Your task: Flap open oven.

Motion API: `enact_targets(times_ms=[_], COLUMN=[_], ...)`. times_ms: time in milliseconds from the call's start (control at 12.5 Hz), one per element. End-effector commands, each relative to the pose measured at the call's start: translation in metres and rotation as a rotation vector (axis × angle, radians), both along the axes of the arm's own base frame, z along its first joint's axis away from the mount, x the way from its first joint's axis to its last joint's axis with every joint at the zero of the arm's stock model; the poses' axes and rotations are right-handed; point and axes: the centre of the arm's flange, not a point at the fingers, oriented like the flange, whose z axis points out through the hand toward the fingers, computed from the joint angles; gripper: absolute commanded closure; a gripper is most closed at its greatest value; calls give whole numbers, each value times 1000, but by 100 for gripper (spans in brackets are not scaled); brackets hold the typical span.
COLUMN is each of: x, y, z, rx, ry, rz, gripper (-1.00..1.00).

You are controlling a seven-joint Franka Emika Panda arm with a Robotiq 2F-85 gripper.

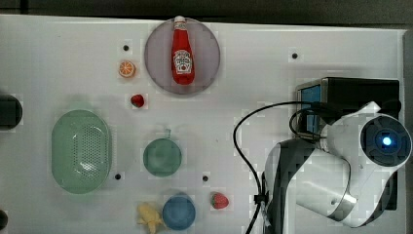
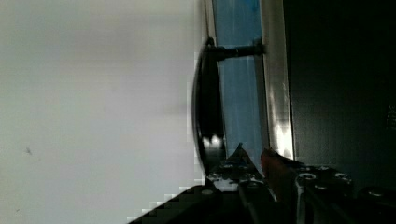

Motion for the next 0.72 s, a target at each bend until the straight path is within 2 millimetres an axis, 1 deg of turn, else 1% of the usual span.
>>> enact_targets(times_ms=[80,400,560,720], x=[-2,0,7,10], y=[-6,-1,0,9], z=[-17,-48,-58,-67], rx=[-16,-28,-49,-47], ry=[-8,-6,-33,-22], rz=[80,98,113,132], gripper=[65,65,65,65])
